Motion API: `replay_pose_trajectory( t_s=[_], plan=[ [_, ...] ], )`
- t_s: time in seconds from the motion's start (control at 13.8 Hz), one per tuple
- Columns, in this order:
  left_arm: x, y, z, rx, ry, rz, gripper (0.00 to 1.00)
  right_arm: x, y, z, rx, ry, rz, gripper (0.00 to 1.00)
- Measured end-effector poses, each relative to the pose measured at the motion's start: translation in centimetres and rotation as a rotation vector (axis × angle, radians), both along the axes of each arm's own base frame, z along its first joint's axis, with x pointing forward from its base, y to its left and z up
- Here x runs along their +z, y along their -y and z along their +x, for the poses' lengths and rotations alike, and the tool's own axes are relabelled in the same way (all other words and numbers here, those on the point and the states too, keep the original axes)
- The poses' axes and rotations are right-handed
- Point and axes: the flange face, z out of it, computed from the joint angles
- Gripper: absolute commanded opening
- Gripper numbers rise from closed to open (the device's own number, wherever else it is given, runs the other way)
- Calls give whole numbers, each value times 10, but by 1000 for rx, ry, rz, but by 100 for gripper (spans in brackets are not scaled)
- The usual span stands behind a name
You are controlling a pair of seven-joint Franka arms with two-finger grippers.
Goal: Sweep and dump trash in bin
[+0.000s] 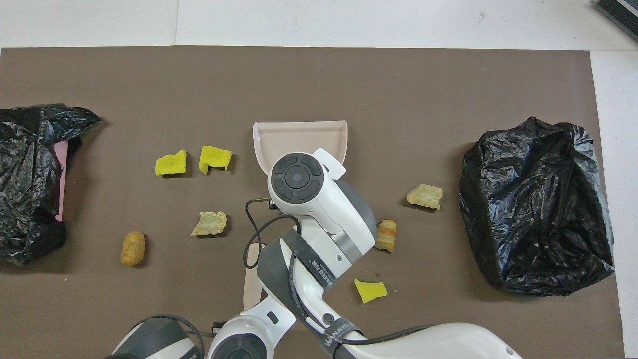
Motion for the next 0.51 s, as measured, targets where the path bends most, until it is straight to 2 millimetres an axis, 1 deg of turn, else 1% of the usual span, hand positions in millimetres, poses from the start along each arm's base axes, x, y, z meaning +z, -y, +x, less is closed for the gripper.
replay_pose_trajectory(
  t_s=[0.07,0.22,0.36,0.51],
  plan=[
    [5,-9,13,27,17,2,0,9,9,5,41,8,4,0],
    [18,-33,43,106,46,-6,0,29,33,14,149,7,1,0],
    [35,-60,72,196,56,-8,0,49,57,22,251,7,-1,0],
    [50,-88,97,285,67,-13,0,65,73,28,368,22,4,0]
  ],
)
